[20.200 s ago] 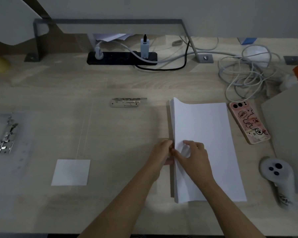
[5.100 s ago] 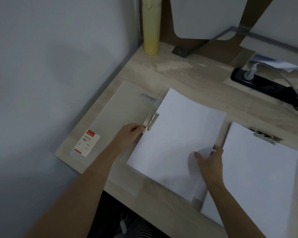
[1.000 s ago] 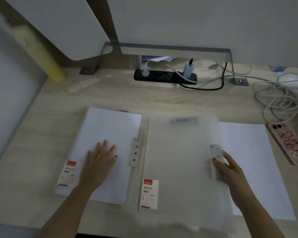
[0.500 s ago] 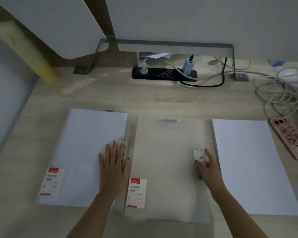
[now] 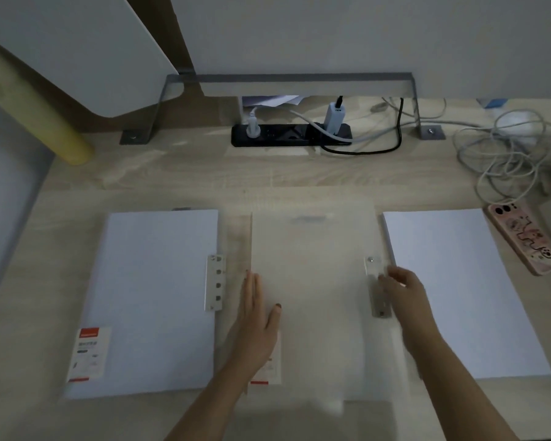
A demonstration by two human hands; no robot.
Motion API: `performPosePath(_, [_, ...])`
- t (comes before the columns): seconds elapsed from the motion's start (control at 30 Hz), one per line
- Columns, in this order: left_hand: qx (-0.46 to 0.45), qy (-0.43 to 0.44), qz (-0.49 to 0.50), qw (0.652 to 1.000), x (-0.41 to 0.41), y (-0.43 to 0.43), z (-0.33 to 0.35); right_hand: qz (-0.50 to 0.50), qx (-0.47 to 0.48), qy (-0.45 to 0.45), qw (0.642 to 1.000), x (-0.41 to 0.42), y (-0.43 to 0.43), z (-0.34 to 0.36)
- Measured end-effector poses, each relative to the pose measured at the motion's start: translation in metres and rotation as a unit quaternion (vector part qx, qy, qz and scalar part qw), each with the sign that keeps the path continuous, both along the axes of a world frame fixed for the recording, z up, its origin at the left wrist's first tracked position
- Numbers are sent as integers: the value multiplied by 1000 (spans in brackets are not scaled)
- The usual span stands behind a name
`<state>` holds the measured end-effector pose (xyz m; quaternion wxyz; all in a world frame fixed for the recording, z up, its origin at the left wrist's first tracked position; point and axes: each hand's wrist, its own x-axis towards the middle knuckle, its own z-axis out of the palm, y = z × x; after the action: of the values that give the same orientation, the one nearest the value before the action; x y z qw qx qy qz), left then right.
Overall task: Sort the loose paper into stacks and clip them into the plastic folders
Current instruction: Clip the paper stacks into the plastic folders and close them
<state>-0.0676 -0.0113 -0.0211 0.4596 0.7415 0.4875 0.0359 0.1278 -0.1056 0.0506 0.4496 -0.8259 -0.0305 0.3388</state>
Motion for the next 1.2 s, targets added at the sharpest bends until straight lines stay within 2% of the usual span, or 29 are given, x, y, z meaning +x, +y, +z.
performPosePath(0.1, [-125, -47, 43, 990, 1, 19, 30, -13, 77, -1, 997, 6, -1, 41])
performPosePath(0.17, [-201, -67, 69, 975, -4, 35, 51, 14, 129, 10, 991, 0, 5, 69])
performPosePath(0.27, [-306, -165, 79, 934, -17, 54, 80, 105, 187, 30, 976, -21, 20, 100])
performPosePath(0.33, [-336, -224, 50, 913, -25, 64, 91, 174, 223, 43, 958, -42, 35, 114])
performPosePath(0.4, [-327, -251, 8, 911, -26, 69, 108, 236, 245, 35, 940, -64, 48, 119])
performPosePath(0.5, [-275, -240, -37, 930, -31, 79, 138, 318, 248, 10, 915, -96, 70, 113])
performPosePath(0.57, [-209, -242, -34, 947, -40, 86, 150, 360, 242, 19, 901, -111, 82, 101])
performPosePath(0.7, [-183, -259, 16, 948, -84, 88, 156, 430, 235, 57, 870, -128, 101, 73])
performPosePath(0.83, [-182, -264, 87, 943, -110, 102, 152, 444, 151, 27, 883, -123, 109, 33])
performPosePath(0.93, [-176, -255, 145, 940, -132, 116, 141, 432, -9, -71, 899, -104, 111, -9])
performPosePath(1.0, [-172, -249, 197, 932, -146, 125, 129, 431, -139, -144, 880, -88, 104, -30])
performPosePath(1.07, [-156, -224, 238, 932, -159, 132, 109, 432, -221, -170, 858, -76, 91, -42])
performPosePath(1.2, [-168, -138, 280, 935, -171, 139, 63, 450, -254, -209, 830, -68, 74, -54])
